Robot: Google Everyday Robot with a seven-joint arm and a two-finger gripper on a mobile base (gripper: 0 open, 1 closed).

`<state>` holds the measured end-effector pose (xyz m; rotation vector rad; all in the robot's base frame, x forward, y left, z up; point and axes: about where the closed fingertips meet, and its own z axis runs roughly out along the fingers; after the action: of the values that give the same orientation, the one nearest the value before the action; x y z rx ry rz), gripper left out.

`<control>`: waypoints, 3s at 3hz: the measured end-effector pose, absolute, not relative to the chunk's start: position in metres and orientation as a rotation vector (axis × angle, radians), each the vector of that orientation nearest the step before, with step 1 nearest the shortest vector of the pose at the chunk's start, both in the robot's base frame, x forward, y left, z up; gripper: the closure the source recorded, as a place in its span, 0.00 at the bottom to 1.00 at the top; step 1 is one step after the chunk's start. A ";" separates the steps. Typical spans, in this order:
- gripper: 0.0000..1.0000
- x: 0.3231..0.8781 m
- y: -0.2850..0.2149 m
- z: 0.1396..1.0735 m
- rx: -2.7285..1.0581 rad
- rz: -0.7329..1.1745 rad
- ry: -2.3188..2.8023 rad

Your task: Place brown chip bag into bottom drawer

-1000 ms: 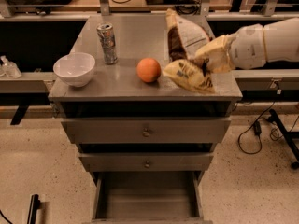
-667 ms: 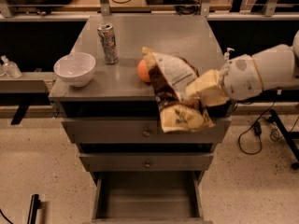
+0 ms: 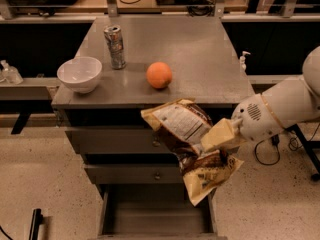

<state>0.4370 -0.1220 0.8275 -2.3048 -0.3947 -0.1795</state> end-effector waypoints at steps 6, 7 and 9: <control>1.00 0.402 -0.162 0.648 -2.516 -0.023 -1.742; 1.00 0.403 -0.148 0.629 -2.429 -0.114 -1.673; 1.00 0.389 -0.077 0.544 -2.179 -0.530 -1.751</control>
Offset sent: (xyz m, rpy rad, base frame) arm -0.0098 -0.0135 -0.0395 -0.2046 -0.1758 0.0609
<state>0.3892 -0.0768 0.5444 -2.1787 -1.7510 -0.5300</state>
